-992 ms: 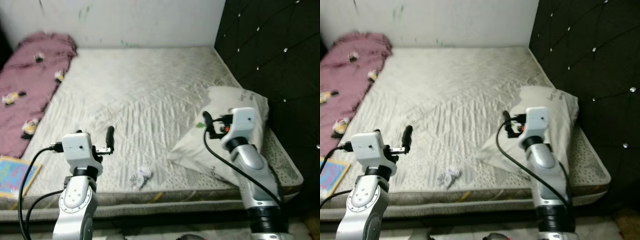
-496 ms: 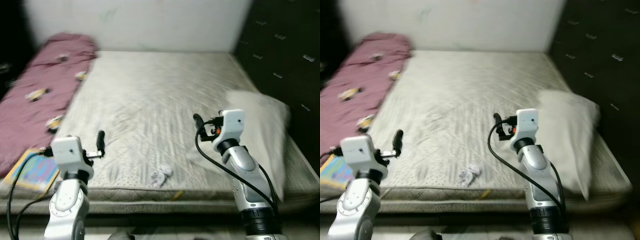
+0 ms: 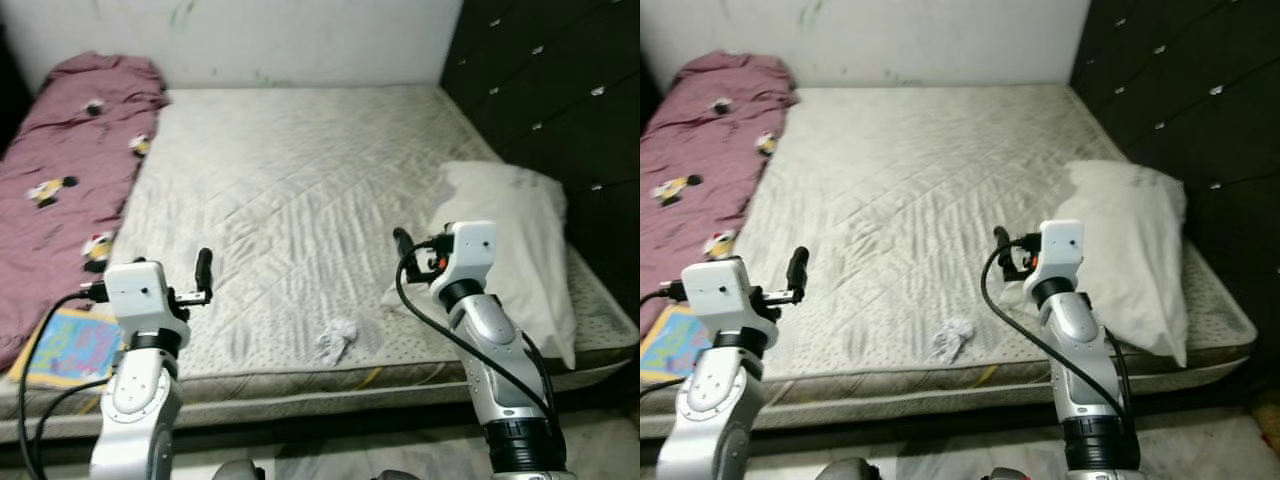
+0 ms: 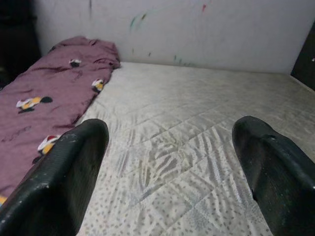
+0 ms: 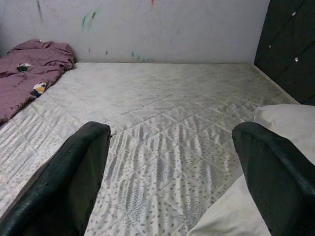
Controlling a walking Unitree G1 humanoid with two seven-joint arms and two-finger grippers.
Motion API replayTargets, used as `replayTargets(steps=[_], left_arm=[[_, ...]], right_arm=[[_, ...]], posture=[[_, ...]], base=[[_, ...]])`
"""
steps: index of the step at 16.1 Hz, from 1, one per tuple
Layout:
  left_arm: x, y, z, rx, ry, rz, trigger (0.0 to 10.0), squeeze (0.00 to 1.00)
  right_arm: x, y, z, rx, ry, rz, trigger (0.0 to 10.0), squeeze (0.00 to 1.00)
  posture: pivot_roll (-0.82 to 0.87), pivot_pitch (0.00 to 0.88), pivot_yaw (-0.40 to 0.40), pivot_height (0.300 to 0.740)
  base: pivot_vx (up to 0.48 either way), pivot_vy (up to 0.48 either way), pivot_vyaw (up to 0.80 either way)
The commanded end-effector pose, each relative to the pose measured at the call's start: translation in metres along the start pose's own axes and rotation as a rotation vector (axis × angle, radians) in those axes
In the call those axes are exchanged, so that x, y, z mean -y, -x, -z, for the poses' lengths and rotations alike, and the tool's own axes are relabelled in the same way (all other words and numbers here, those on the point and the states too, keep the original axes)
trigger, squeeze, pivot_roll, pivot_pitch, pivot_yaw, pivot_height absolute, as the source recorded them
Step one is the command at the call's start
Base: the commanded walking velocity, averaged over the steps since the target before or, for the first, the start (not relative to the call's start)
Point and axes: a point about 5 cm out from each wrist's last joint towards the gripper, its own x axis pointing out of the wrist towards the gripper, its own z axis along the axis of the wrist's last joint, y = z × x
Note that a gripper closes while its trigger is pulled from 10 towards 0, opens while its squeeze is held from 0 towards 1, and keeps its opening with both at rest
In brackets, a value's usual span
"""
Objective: Clean up the room
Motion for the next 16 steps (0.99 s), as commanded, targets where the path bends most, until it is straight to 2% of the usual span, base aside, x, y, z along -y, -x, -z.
replayTargets(steps=[1,2,7,10,16], left_arm=[[0.0008,0.0010,-0.0017,-0.006,0.007,-0.002,10.0,0.00],[0.0006,0.0015,-0.0017,-0.008,0.032,0.007,10.0,0.00],[-0.0031,0.0009,-0.0009,-0.017,-0.003,-0.021,10.0,0.00],[-0.0007,0.0011,-0.0015,-0.010,-0.007,-0.013,10.0,0.00],[0.0003,0.0012,-0.0013,-0.009,0.011,-0.024,10.0,0.00]], right_arm=[[0.0038,-0.0002,-0.0094,0.031,-0.003,0.013,10.0,0.00],[0.0012,0.0011,-0.0088,0.032,-0.004,0.013,10.0,0.00],[-0.0014,0.0036,-0.0068,0.027,-0.004,0.010,10.0,0.00],[-0.0007,0.0049,-0.0061,0.024,-0.003,0.011,10.0,0.00],[0.0003,0.0051,-0.0033,0.015,0.007,0.010,10.0,0.00]], posture=[[0.02,0.019,-0.013,0.740],[0.03,0.021,-0.011,0.740],[0.03,0.025,0.001,0.740],[0.02,0.021,-0.002,0.719],[0.02,0.028,-0.009,0.650]], base=[[0.000,0.000,0.00],[0.000,0.000,0.00],[0.000,0.000,0.00],[0.000,0.000,0.00],[0.000,0.000,0.00]])
